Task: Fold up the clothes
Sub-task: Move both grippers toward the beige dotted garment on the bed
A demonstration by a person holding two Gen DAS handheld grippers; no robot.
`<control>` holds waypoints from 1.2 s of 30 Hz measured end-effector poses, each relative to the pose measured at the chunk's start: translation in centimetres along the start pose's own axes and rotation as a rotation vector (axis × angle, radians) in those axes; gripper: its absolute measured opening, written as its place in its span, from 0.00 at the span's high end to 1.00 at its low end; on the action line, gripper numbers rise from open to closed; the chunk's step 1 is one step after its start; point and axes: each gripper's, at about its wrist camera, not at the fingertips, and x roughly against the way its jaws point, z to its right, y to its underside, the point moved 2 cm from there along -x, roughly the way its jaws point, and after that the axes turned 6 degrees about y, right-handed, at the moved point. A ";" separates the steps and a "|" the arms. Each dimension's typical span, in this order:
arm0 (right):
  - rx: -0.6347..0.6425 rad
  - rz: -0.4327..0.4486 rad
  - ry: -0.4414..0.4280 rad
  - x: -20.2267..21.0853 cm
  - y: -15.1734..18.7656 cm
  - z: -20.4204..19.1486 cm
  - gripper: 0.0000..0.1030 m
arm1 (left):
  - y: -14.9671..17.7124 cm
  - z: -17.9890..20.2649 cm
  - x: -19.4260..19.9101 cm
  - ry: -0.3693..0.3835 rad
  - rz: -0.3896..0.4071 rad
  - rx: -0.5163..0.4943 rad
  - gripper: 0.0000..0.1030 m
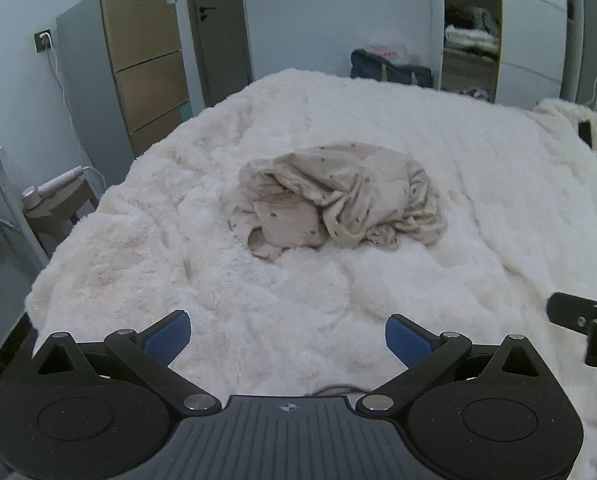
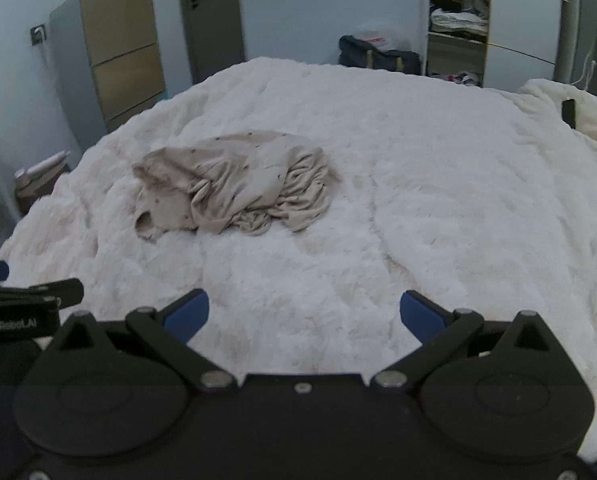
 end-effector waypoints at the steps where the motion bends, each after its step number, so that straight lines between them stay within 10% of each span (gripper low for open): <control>1: -0.009 0.006 0.001 -0.2 0.0 -0.1 0.00 | 0.0 -0.3 -0.5 0.006 0.028 -0.003 0.00; 14: 0.037 0.058 -0.076 -2.3 0.1 -4.4 0.00 | -3.4 -5.2 -5.6 0.197 0.069 0.120 0.00; 26: 0.001 0.020 -0.101 -5.4 -0.9 -6.9 0.01 | -1.9 -7.1 -10.0 -0.007 0.092 0.131 0.00; 29: 0.030 -0.010 -0.133 -6.5 -1.1 -7.8 0.14 | -0.6 -7.7 -11.1 -0.015 0.095 0.145 0.00; 36: 0.089 -0.026 -0.083 -8.7 -2.1 -9.7 0.18 | 0.8 -10.3 -13.1 0.175 0.083 0.274 0.00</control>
